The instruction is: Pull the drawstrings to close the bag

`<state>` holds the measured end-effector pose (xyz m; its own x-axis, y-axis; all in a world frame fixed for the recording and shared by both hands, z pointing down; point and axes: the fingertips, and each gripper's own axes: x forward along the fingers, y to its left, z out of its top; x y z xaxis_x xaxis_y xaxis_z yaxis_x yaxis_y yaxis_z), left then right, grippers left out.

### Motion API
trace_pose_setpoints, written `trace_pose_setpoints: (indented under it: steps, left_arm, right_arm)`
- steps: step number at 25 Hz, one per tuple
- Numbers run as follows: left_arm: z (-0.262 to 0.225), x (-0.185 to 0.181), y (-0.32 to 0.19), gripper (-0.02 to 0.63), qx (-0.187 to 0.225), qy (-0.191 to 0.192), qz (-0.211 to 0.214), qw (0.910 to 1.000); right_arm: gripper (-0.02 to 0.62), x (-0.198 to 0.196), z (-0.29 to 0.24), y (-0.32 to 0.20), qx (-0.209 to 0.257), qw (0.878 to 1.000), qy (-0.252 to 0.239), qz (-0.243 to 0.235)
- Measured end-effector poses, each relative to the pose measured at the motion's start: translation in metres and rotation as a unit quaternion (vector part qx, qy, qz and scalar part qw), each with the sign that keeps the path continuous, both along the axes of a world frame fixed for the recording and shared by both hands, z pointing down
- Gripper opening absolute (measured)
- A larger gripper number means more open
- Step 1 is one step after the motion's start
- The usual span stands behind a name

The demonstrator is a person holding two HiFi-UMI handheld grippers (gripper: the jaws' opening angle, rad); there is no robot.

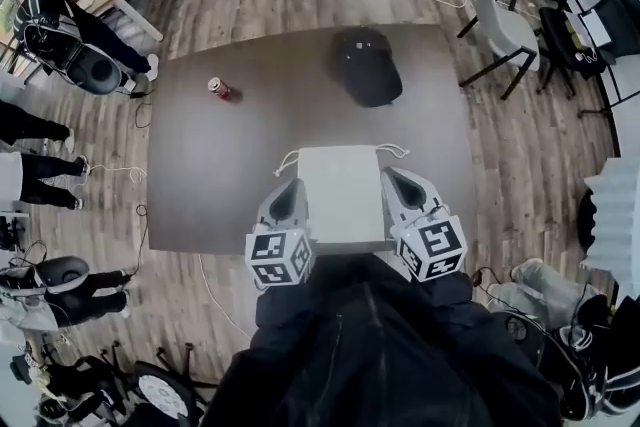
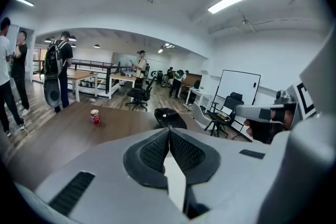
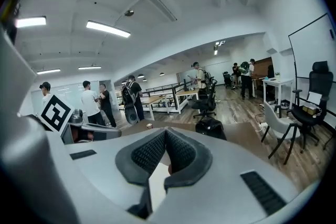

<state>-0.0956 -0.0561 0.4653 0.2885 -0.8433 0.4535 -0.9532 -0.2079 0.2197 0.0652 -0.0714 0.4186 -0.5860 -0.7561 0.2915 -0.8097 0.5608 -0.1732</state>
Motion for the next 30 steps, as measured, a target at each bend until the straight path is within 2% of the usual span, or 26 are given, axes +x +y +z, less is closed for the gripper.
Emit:
trace_pose_setpoints:
  steps: [7,11,14,20,25,30]
  left_arm:
    - [0.046,-0.031,-0.031,0.032,-0.038,0.019,-0.018,0.9989]
    - [0.059,-0.03,-0.047,0.032,-0.049,0.014,0.0,0.9987]
    - [0.077,-0.033,-0.037,0.032,-0.072,0.008,0.004,0.9974]
    - [0.11,-0.039,-0.023,0.032,-0.108,0.0,-0.023,0.9939]
    - [0.108,-0.026,-0.025,0.032,-0.099,-0.01,-0.018,0.9949]
    - [0.121,-0.023,-0.032,0.032,-0.108,-0.011,-0.021,0.9939]
  right_arm:
    - [0.023,0.006,0.037,-0.026,-0.035,0.999,0.04,0.009]
    - [0.023,0.011,0.048,-0.033,-0.048,0.998,0.047,0.009]
    - [0.023,0.006,0.064,-0.03,-0.067,0.996,0.05,-0.002]
    - [0.023,0.016,0.075,-0.031,-0.073,0.996,0.056,-0.024]
    - [0.023,0.024,0.084,-0.028,-0.08,0.995,0.047,-0.03]
    - [0.023,0.027,0.096,-0.028,-0.088,0.994,0.05,-0.04]
